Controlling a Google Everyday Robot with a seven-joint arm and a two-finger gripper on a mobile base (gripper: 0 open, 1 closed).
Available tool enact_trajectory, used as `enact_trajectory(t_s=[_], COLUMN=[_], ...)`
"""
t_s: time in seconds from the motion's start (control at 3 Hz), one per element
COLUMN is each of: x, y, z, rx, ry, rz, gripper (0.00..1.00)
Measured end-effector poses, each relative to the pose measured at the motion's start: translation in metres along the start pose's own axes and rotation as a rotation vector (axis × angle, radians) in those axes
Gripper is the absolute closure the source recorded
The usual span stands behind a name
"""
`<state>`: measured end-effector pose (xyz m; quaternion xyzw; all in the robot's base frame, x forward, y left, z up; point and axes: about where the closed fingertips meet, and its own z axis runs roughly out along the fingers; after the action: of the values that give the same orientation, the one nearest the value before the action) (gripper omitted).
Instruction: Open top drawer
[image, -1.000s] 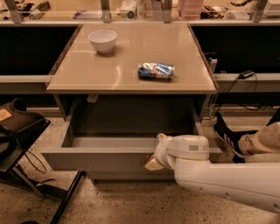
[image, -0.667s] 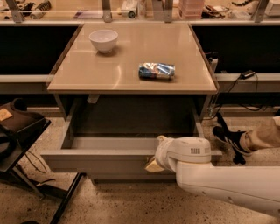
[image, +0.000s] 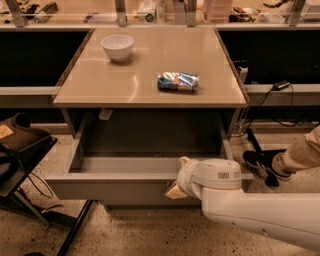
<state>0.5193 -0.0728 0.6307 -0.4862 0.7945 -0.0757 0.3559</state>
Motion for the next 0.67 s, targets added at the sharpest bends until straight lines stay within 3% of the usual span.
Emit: enact_trajectory(t_s=[0.67], x=[0.0022], y=[0.0038], z=[-0.0035], rx=[-0.001], ry=[0.002], rz=[0.003], gripper=[1.0])
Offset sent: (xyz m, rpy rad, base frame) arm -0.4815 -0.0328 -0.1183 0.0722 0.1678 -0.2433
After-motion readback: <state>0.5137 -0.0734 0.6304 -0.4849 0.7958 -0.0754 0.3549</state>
